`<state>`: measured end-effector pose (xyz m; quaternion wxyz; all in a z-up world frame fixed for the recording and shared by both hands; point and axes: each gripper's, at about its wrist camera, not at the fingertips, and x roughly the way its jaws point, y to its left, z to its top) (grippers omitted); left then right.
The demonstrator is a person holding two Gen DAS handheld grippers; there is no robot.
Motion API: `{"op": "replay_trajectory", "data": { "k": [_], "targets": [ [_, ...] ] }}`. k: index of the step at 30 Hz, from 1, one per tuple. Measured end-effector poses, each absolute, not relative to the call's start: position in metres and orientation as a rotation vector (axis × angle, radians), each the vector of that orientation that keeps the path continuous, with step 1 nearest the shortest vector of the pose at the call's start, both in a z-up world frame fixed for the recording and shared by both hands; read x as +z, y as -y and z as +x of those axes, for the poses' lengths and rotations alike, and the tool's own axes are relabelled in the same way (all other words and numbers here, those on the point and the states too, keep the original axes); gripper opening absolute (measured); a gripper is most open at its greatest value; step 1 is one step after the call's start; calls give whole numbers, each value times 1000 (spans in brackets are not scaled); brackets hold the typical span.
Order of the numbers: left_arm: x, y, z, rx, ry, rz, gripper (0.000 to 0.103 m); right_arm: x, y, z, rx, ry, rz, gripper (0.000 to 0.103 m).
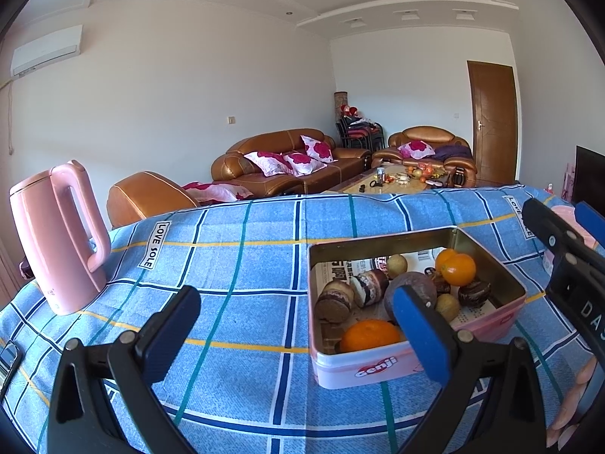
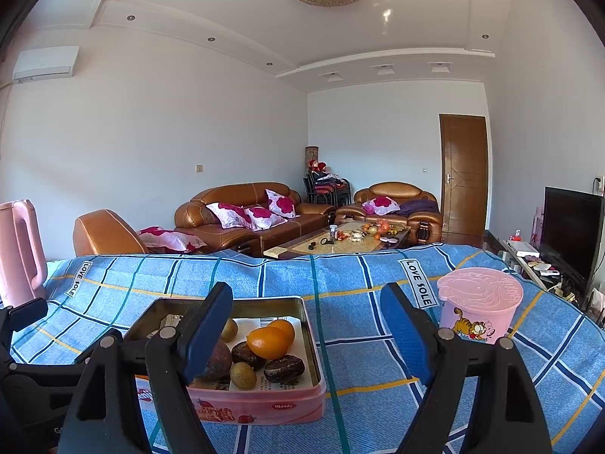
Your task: Organize fruits
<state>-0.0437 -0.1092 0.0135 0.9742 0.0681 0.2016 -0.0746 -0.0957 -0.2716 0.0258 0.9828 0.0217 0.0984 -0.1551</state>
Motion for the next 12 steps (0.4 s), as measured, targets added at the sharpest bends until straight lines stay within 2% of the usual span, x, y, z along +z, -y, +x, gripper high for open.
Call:
{"op": "replay_trajectory", "data": {
  "k": [12],
  "targets": [
    [14, 112, -44, -166, -415, 137, 103, 26, 273, -96, -322, -208, 47, 82]
  ]
}}
